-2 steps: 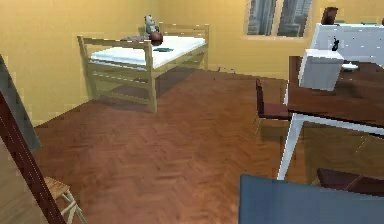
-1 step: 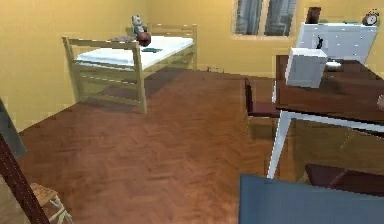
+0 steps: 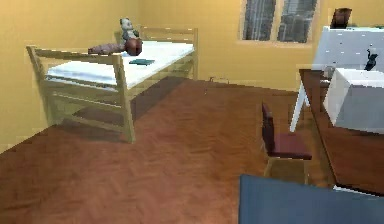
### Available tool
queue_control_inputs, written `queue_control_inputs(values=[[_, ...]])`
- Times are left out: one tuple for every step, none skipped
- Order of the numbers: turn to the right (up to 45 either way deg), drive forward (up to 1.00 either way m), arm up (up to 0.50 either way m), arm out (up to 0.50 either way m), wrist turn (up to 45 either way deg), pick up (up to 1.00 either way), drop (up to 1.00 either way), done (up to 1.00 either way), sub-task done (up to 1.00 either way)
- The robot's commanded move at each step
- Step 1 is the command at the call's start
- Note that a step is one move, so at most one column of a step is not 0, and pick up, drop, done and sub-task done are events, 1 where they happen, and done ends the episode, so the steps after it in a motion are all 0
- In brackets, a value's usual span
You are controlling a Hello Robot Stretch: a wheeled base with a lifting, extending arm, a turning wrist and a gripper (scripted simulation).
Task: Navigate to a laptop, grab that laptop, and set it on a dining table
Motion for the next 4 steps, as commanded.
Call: queue_control_inputs(values=[[0.0,1.00,0.00,0.00,0.0,0.00,0.00,0.00,0.00],[0.0,0.15,0.00,0.00,0.0,0.00,0.00,0.00,0.00],[45.0,0.00,0.00,0.00,0.0,0.00,0.00,0.00,0.00],[42.0,0.00,0.00,0.00,0.0,0.00,0.00,0.00,0.00]])
